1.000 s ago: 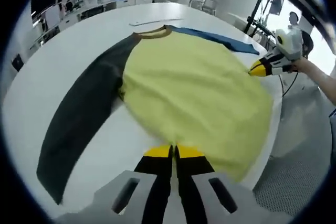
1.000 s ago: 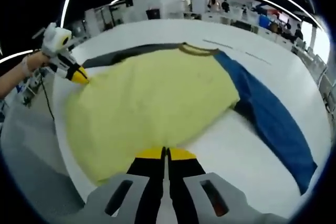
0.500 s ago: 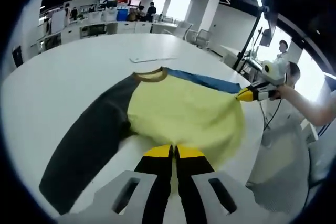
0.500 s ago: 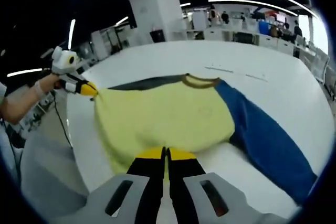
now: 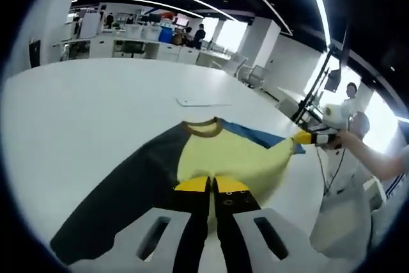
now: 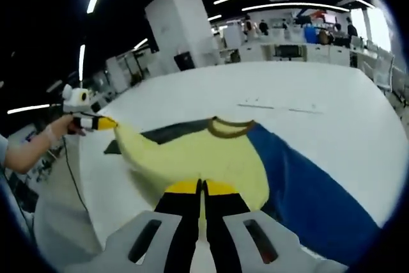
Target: Fold the garment on the visible template until the final outline fits inside the template.
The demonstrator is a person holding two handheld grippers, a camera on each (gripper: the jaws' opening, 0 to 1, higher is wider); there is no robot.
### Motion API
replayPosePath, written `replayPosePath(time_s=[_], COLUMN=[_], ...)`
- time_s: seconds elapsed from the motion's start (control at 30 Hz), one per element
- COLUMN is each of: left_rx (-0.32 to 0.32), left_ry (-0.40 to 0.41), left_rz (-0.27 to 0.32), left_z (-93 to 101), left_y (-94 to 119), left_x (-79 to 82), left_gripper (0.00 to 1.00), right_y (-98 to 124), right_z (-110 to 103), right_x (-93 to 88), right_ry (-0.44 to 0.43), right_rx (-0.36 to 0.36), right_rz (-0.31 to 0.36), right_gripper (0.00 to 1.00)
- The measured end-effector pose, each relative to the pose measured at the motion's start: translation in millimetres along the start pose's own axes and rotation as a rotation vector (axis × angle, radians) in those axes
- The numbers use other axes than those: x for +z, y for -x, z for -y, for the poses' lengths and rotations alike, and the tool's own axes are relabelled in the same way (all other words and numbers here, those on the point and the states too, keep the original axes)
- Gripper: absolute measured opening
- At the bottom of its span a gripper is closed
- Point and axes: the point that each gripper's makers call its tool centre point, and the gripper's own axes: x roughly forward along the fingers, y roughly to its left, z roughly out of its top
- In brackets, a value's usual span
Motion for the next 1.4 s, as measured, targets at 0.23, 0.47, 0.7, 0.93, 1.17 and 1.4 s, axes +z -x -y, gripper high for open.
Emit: replayPosePath(time_s=[0.23,0.47,0.7,0.93,1.17,1.4], left_rx=[0.045,0.079,0.128,0.176,0.234,0.278], left_ry=[0.045,0.091,0.12,0.158,0.135,0.102], left_rz=[0.014,0.018,0.007,-0.015,-0.037,-0.079], left_z=[-24.7,-42.6,-58.9,-69.8,-80.8,-88.8], left_y=[-20.9,-41.5,-62.6,-81.2,-98.5,-110.8], left_x=[10.8,16.4,13.8,3.4,-0.3,-10.2], left_gripper=[0.0,0.0,0.0,0.0,0.0,0.0], right_y=[-22.0,-43.6,-68.1,-85.7,-100.9,-108.9], right_z=[18.6,44.8,66.1,85.4,100.9,106.1], right_x=[12.3,17.1,16.6,10.7,5.6,-6.2], right_ry=[-0.048,-0.105,-0.119,-0.155,-0.199,-0.192], right_rx=[-0.028,-0.081,-0.12,-0.16,-0.21,-0.234], right_rz=[-0.001,0.0,-0.022,-0.052,-0.063,-0.096], right_gripper=[0.02,0.02,0.02,0.02,0.02,0.02])
